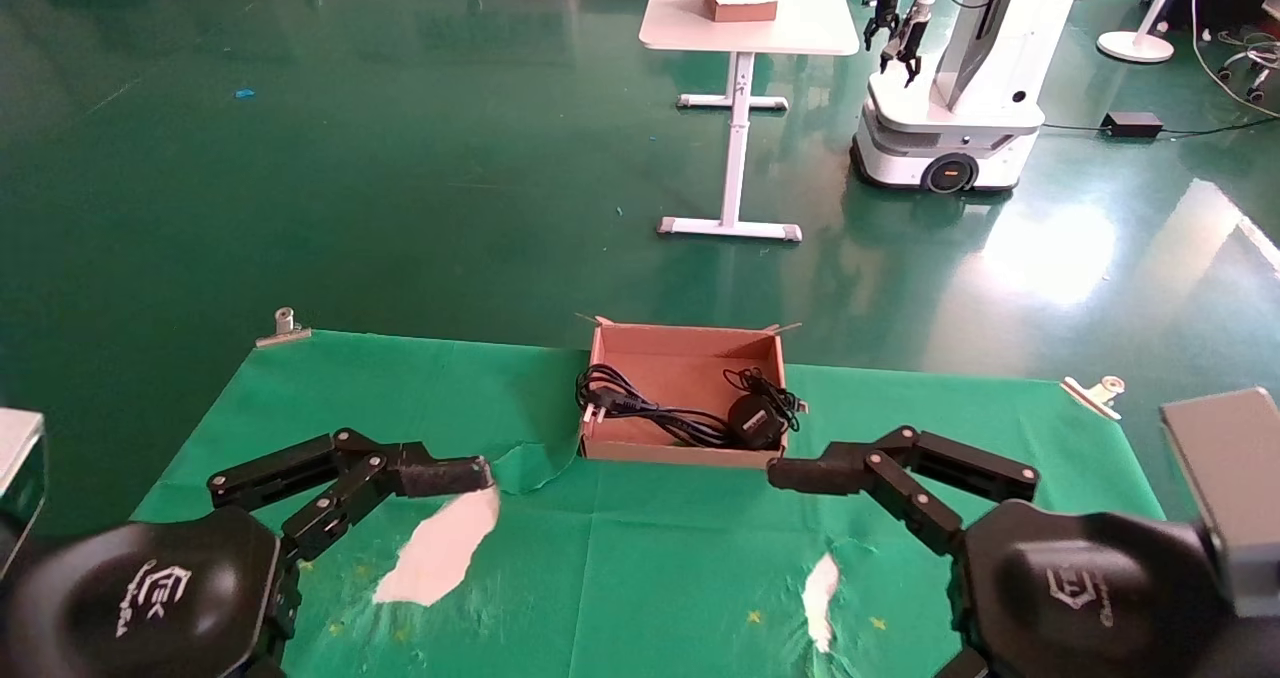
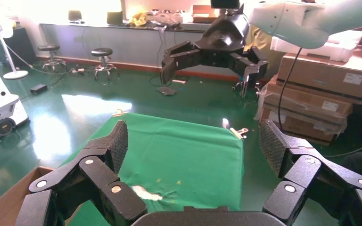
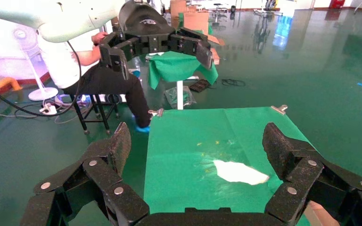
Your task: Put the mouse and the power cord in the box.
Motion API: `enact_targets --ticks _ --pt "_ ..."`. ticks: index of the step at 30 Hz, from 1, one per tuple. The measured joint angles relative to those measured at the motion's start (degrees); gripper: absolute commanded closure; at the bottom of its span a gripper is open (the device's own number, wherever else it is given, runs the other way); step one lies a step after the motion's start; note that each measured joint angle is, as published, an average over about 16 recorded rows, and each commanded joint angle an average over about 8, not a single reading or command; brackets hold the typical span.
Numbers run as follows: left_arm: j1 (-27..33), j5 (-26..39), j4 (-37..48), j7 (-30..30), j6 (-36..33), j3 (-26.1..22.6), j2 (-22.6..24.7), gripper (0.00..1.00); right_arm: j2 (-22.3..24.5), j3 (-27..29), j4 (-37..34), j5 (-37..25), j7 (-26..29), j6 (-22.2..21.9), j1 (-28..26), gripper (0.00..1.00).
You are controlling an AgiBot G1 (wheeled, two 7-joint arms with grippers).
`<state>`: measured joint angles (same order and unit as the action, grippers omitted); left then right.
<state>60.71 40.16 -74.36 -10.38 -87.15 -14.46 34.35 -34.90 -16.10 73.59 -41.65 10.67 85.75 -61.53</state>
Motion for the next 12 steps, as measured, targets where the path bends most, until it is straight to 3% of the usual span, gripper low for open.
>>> enact_targets --ticks 12 --pt "0.46 0.95 0.44 -0.22 0.82 -0.87 0.37 0.0 -0.03 -0.03 -0.04 -0.05 0.0 -0.02 -0.03 0.0"
